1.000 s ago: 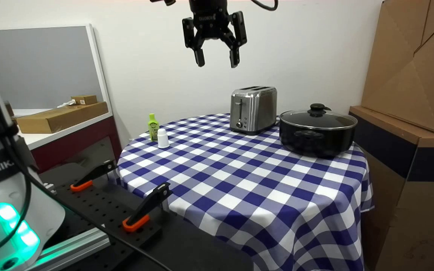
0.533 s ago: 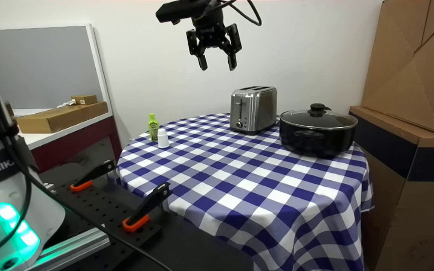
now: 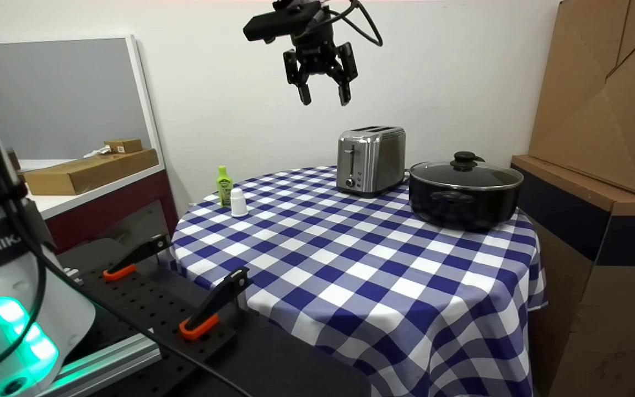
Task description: Push the button down on the toaster.
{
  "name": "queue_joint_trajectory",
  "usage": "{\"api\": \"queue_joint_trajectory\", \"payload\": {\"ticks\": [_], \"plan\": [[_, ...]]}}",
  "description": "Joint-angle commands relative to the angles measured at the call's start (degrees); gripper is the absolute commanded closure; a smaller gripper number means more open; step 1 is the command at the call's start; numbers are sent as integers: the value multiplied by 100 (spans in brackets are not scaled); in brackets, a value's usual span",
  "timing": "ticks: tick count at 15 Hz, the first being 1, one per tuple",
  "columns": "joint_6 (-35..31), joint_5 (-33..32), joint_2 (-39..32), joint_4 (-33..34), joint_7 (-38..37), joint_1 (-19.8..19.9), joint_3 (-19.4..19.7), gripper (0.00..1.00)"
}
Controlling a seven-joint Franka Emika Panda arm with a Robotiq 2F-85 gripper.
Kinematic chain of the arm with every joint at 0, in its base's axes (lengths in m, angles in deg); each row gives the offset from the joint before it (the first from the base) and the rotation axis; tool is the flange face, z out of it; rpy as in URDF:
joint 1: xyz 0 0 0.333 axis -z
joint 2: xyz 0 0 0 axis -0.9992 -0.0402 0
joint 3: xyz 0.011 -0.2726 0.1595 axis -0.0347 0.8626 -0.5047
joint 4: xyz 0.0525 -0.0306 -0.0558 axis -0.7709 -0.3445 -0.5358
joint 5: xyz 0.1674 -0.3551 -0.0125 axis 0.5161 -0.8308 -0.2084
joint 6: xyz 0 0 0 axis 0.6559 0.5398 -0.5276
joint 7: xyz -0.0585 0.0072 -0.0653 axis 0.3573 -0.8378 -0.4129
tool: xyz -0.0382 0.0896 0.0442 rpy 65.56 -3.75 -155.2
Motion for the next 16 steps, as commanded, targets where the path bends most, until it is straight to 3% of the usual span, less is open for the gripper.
{"api": "queue_joint_trajectory", "payload": {"ticks": [1, 8, 16], "plan": [[12, 15, 1, 5, -1, 84, -91, 0], [-142, -228, 123, -328, -13, 534, 46, 0], [-487, 336, -567, 315, 610, 257, 61, 0]]}}
